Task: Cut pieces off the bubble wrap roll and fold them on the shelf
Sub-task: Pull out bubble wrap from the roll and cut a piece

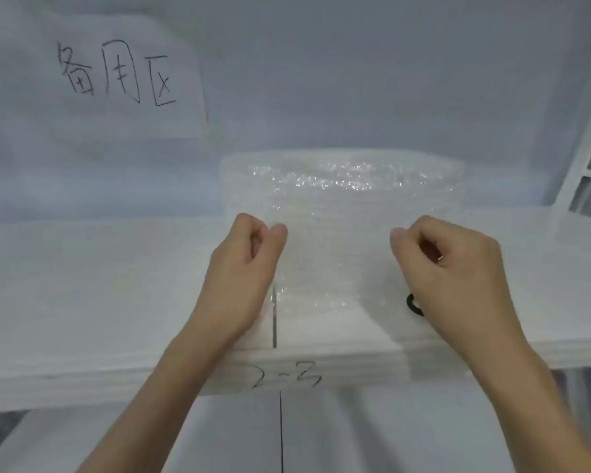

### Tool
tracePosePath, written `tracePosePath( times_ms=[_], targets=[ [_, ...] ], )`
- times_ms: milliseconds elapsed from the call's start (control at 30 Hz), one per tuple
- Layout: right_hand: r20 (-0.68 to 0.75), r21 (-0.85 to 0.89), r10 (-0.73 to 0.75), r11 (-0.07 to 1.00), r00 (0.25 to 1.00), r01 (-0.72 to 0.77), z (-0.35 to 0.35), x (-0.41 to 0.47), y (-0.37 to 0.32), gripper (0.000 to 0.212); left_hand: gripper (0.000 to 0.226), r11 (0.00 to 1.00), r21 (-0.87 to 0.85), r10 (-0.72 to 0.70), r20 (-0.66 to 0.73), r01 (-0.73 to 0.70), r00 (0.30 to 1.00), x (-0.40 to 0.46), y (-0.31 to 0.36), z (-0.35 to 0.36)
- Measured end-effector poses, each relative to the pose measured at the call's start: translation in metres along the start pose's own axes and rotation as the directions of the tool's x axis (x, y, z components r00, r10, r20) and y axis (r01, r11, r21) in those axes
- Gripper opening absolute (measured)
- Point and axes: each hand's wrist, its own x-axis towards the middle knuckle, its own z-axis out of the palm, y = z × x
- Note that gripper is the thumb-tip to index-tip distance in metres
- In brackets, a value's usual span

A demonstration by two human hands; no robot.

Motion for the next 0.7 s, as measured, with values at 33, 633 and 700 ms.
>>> tracePosePath(
  times_ms=[33,633,700],
  targets=[
    [-0.001,-0.126,0.031,0.991,1.0,-0.031,-0.004,-0.006,0.004,0.035,0.029,1.0,-0.002,-0.011,0.035,0.011,0.999,-0.006,0.001,0.002],
    [0.231,-0.727,0.451,0.669,0.862,-0.154,-0.051,0.002,0.021,0.03,0.009,0.973,-0.168,-0.104,0.282,0.156,0.954,-0.016,0.004,-0.004],
    [0.251,-0.744,0.474,0.652,0.844,-0.145,-0.059,0.003,0.014,0.029,0.008,0.972,-0.177,-0.088,0.324,0.152,0.942,-0.017,0.005,-0.004]
  ],
)
